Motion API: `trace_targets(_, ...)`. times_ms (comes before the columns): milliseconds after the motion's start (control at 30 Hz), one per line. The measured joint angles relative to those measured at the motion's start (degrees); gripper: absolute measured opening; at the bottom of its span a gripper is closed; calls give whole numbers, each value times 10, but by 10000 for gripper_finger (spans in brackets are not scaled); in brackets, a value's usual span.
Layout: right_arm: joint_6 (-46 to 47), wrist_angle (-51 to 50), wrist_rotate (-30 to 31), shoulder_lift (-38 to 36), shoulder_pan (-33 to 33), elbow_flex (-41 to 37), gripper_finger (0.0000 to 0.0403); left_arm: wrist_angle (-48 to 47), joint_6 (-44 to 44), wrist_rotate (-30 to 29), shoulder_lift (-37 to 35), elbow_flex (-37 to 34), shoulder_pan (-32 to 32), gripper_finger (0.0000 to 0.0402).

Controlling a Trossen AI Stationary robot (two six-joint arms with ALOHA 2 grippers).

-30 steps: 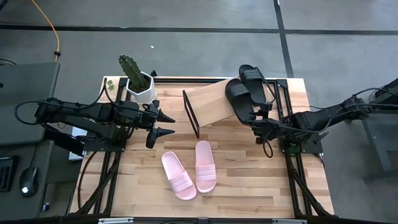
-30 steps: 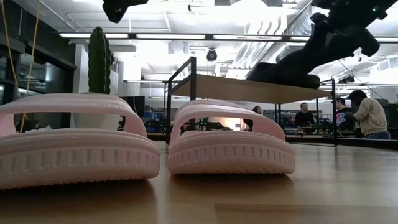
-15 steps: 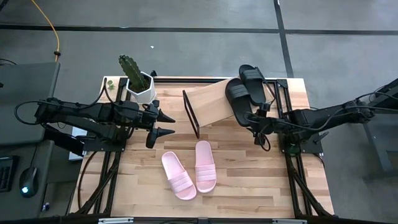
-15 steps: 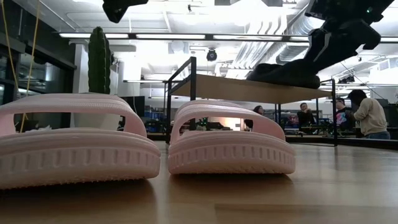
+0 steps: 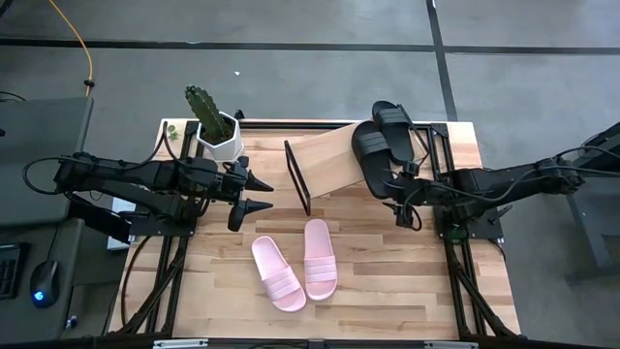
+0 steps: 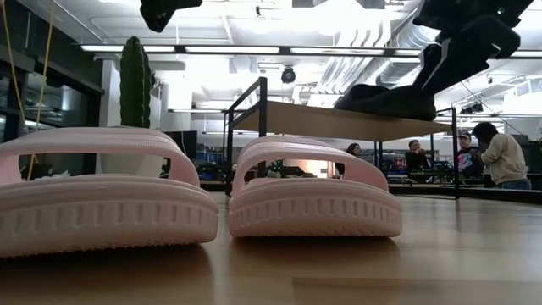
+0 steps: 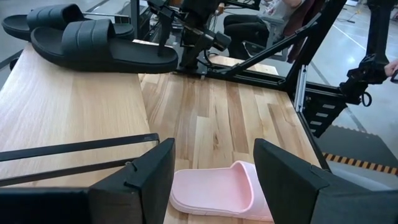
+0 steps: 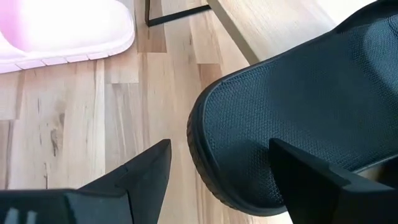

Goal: Pick and place slides into the shelf
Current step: Put the black slide on the shelf

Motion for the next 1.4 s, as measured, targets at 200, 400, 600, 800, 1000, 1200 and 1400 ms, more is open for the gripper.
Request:
trace_targets(200, -13, -1, -4, -14, 0, 32, 257, 0, -1, 0, 0, 0, 0, 207)
trace_targets(400, -38, -1, 0, -19, 0, 73, 257, 0, -1, 0, 0, 0, 0, 207)
trace_targets(600, -58, -3, 74, -18, -7, 84, 256, 0, -1, 0, 0, 0, 0, 207)
trace_targets(800, -52, 3, 76, -18, -51, 84, 220, 0, -1, 0, 0, 0, 0, 207)
trace_targets(1000, -51, 24, 41, -18, -87, 83, 123, 0, -1, 0, 0, 0, 0, 207)
trace_targets(1200, -67, 43, 0, -3, -112, 83, 12, 0, -1, 0, 0, 0, 0, 207)
trace_targets(1400, -76, 54, -16, 42, -142, 83, 4, 0, -1, 0, 0, 0, 0, 207)
